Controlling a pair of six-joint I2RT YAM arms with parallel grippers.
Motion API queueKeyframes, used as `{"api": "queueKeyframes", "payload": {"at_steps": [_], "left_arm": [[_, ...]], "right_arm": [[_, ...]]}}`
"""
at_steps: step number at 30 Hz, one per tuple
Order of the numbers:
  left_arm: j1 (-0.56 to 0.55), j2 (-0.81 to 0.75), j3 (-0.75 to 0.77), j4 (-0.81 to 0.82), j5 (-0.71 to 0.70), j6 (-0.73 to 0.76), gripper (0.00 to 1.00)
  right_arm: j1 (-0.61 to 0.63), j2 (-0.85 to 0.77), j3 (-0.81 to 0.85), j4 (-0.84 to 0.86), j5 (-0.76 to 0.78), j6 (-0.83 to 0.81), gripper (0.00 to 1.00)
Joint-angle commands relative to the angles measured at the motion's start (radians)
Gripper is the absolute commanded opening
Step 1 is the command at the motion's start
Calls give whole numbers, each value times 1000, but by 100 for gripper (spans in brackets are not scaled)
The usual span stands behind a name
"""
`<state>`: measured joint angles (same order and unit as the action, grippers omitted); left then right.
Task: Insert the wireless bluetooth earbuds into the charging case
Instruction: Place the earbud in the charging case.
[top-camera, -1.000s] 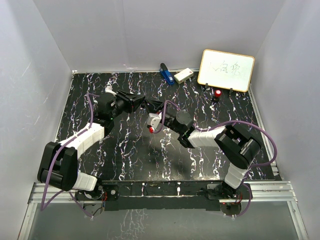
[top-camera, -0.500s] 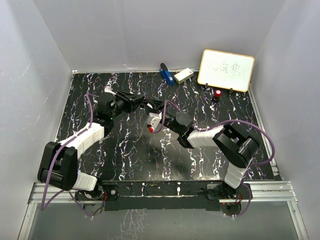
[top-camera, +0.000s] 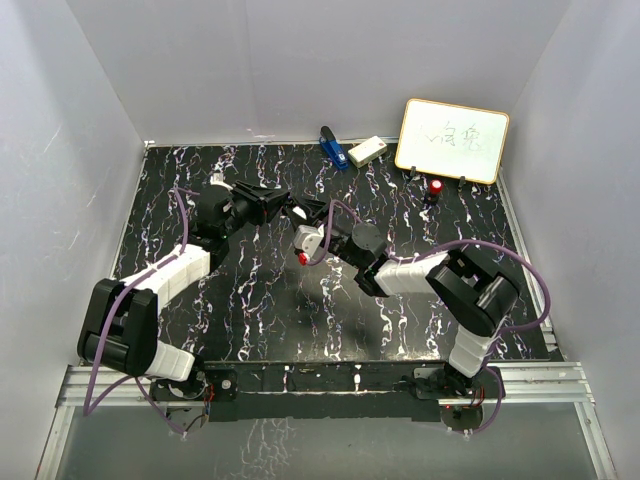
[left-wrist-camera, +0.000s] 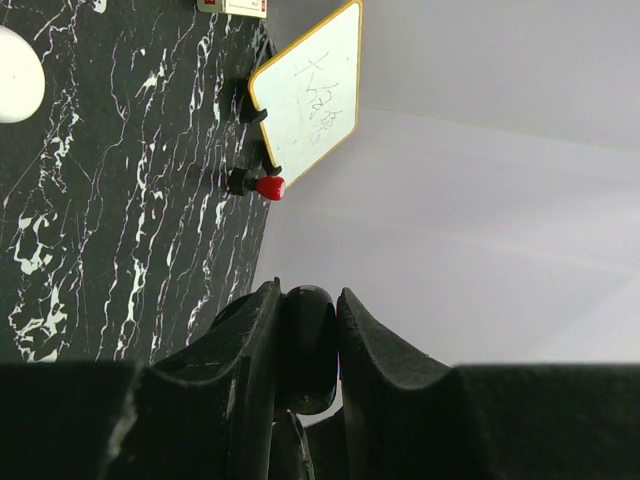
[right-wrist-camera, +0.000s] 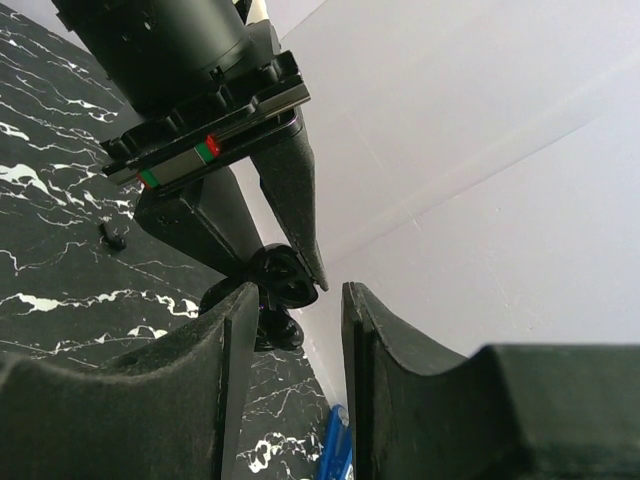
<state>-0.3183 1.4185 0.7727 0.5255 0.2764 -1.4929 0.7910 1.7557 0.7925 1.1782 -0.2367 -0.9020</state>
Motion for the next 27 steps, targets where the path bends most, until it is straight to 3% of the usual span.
{"api": "queueKeyframes", "payload": {"at_steps": [1,9,15,24,27], "left_arm": [[-2,-7,45,40,-2,-13,0],[-2,17,74,33,-7,-11,0],[-3,18,76,32,-5,-11,0],[-4,-5,79,28,-1,-13,0],[-5,-11,82,23,1,-13,0]], "right_arm": [[7,-62,-9,40,-4,26,38],[7,-192,-85,-2,156,103,49],[7,-255,-71,-96,307,301,59],[7,-202,88,-307,511,585,60],[6,-172,126,-345,550,609,60]]}}
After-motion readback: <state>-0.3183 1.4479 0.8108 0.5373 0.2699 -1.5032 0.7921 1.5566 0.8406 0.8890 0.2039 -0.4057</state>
